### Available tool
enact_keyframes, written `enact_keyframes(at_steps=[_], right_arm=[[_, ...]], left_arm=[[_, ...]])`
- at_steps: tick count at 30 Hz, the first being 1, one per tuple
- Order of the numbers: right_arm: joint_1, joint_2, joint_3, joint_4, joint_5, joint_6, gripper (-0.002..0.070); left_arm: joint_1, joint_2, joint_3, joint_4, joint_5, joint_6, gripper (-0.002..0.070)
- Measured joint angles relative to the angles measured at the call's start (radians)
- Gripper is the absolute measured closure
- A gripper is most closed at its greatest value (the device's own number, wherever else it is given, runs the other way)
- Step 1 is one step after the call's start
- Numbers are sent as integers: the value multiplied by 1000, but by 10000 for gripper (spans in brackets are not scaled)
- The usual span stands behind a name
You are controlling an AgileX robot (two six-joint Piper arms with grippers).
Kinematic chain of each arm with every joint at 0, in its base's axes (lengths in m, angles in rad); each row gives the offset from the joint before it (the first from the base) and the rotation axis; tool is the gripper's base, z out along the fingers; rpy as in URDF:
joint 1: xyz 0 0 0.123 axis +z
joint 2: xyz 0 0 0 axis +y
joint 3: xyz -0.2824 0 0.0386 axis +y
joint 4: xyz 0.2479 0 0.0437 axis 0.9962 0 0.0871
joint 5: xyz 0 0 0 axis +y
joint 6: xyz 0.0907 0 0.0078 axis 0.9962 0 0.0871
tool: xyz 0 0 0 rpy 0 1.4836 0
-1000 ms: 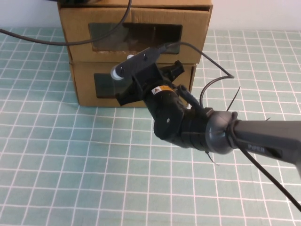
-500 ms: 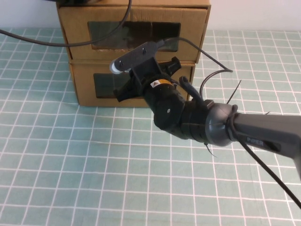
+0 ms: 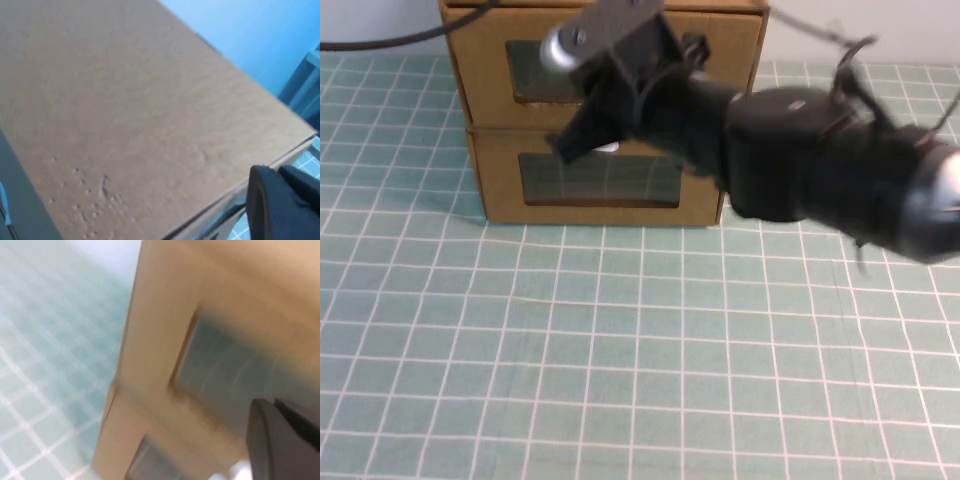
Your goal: Close the shoe box
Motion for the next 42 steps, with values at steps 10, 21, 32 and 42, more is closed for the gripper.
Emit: enact_keyframes(at_steps=[10, 21, 32, 42], right_arm=[[0, -204, -6, 173, -327, -874, 690], [0, -241, 35, 175, -952, -995, 690], [0, -595, 460, 175, -431, -469, 690], [-2, -734, 399, 175, 184, -191, 690]], left_arm=[[0, -184, 0, 110, 57, -63, 678], [0, -333, 126, 158, 100, -151, 679], [0, -685, 595, 176, 7, -150, 679], [0, -1128, 1051, 179, -190, -148, 678]])
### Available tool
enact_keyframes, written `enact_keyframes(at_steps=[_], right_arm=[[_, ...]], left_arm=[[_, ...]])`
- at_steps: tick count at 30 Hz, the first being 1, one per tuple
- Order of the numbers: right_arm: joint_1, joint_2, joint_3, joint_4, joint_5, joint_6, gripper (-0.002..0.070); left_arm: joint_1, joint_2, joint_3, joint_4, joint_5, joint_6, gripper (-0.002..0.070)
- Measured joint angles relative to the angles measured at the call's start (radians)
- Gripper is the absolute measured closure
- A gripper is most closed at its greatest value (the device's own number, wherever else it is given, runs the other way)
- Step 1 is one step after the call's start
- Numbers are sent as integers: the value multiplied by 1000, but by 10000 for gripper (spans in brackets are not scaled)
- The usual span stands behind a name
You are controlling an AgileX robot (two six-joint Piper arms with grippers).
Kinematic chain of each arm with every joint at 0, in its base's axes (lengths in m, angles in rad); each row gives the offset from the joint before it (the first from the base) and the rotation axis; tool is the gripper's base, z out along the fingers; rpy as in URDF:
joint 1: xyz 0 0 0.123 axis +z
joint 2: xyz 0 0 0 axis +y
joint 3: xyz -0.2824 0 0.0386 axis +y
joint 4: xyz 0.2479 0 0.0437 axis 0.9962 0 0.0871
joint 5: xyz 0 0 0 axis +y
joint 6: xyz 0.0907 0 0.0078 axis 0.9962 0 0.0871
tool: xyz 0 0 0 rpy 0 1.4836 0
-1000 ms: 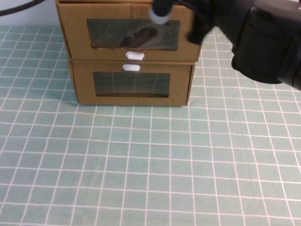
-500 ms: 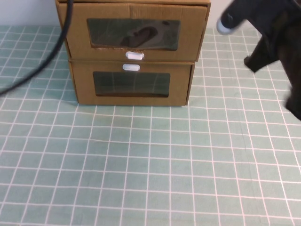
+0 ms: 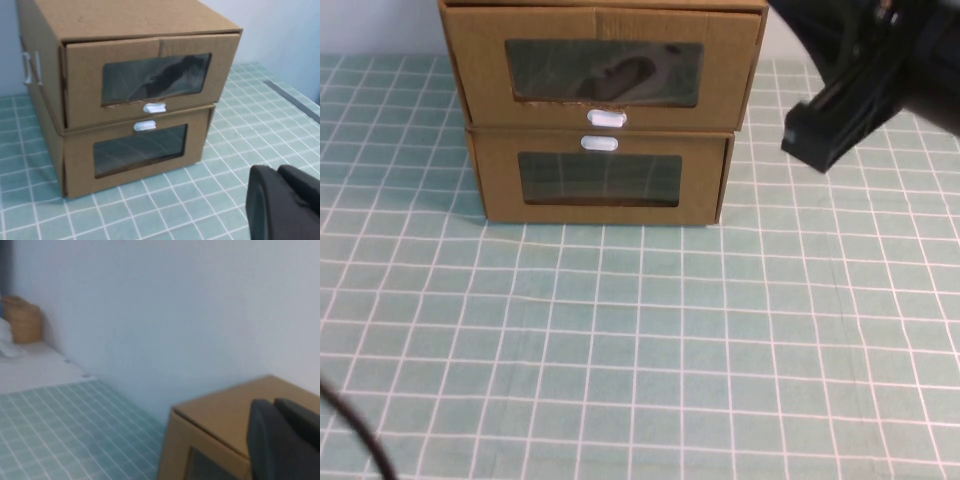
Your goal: Close the shoe box
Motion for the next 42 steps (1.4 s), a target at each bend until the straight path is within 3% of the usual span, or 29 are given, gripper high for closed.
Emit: enact_keyframes(at_steps=[4, 9, 15, 18, 20, 22, 25, 31, 42], right_arm=[[-3, -4, -24, -79, 198, 49, 690], [-3, -2, -73, -447, 523, 358, 690], [-3, 57, -142, -1154, 789, 1071, 690], [-16, 79, -93, -1609, 728, 1489, 690], [-55, 49, -16, -1803, 593, 1716, 690], [-105, -19, 60, -1877, 465, 1853, 690], [-174, -130, 186, -1910, 335, 1926, 690], [-331, -313, 442, -1923, 254, 2023, 690], [-507, -461, 788, -1925, -25, 2057, 690]], left_arm=[[0, -121, 108, 27, -49, -14, 679], [0, -149, 140, 74, -14, -76, 678], [0, -149, 144, 85, 1, -101, 678], [0, -149, 144, 85, 5, -104, 679], [0, -149, 144, 87, 7, -105, 678], [0, -149, 144, 90, 12, -108, 679], [0, -149, 144, 100, 23, -108, 678], [0, -149, 144, 111, 35, -108, 679], [0, -149, 144, 120, 29, -111, 679]])
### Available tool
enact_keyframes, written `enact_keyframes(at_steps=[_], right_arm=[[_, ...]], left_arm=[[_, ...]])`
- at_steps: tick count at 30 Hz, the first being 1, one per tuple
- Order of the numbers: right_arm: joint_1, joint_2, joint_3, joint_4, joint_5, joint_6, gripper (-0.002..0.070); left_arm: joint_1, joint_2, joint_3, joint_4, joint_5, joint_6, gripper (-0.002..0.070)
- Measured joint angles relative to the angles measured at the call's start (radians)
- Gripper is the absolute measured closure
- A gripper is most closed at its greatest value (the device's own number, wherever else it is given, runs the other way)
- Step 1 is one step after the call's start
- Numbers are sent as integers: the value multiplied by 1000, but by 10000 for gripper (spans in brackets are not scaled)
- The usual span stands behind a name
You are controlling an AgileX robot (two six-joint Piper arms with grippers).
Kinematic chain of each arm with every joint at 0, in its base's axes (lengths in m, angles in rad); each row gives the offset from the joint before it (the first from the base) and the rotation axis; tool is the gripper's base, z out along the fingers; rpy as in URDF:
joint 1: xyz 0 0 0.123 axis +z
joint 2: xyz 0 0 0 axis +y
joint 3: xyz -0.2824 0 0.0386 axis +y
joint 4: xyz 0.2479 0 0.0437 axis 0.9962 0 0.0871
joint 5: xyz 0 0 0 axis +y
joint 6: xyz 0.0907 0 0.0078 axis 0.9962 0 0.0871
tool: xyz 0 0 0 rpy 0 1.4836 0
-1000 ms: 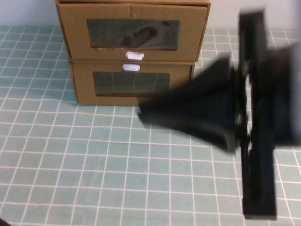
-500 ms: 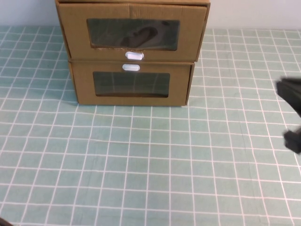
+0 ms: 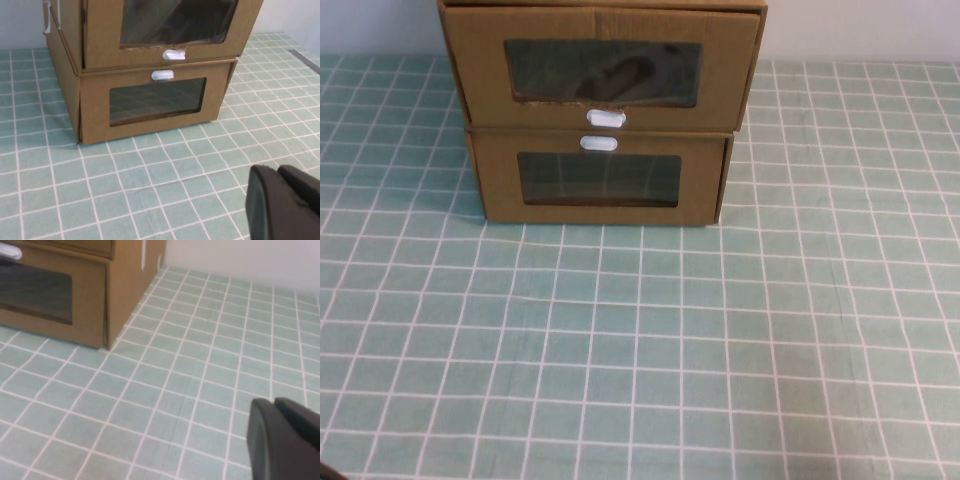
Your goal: Close the shoe box
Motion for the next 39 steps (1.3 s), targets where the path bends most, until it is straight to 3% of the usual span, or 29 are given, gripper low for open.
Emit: enact_keyframes(at_steps=[3, 8, 12, 29, 35, 39], right_arm=[[-7, 0, 8, 0, -26, 0, 690], [-7, 0, 9, 0, -48, 0, 690], [-7, 0, 9, 0, -48, 0, 690], [-7, -2, 9, 0, -48, 0, 691], [-7, -2, 9, 0, -48, 0, 690], [-7, -2, 9, 0, -48, 0, 690]], left_arm=[[-31, 0, 0, 10, -7, 0, 679], [-156, 0, 0, 83, -13, 0, 679], [-197, 0, 0, 101, -4, 0, 679], [-199, 0, 4, 132, -10, 13, 679], [-175, -89, 128, 224, -233, -18, 679], [-122, -193, 296, 333, -367, -141, 679]])
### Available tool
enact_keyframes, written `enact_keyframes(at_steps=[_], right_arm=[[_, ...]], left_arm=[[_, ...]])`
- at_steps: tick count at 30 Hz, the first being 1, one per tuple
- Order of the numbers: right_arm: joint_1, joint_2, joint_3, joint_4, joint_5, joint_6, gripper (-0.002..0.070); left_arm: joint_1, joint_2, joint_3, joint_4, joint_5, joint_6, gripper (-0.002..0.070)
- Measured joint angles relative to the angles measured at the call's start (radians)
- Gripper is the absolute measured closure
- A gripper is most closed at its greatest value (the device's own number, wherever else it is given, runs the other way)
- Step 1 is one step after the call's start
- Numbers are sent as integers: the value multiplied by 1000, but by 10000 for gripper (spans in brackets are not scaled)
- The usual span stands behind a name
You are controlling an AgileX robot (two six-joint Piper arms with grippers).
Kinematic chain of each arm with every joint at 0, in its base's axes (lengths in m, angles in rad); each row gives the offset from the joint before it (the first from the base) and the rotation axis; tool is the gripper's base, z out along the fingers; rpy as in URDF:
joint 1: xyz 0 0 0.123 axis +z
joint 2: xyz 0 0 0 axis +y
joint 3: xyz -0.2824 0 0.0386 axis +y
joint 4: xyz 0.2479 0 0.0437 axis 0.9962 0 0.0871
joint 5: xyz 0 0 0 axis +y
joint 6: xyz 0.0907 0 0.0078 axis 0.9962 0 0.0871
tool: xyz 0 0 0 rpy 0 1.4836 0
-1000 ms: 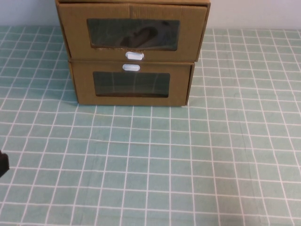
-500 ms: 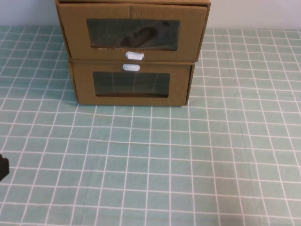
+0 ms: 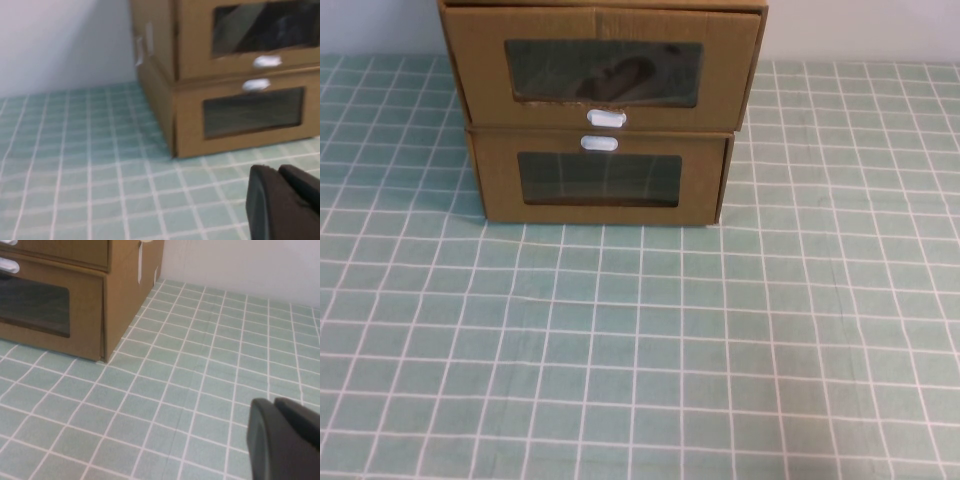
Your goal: Close the shoe box
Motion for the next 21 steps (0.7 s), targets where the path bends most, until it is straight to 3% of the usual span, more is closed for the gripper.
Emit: enact_keyframes(at_steps=[7, 11, 21], right_arm=[[0, 0, 0, 0, 0, 0, 690], [0, 0, 0, 0, 0, 0, 690], [0, 0, 0, 0, 0, 0, 690]], left_arm=[[35, -201, 297, 234, -42, -250, 679], [54, -221, 409, 259, -41, -289, 679], [111, -222, 415, 264, -58, -294, 679]])
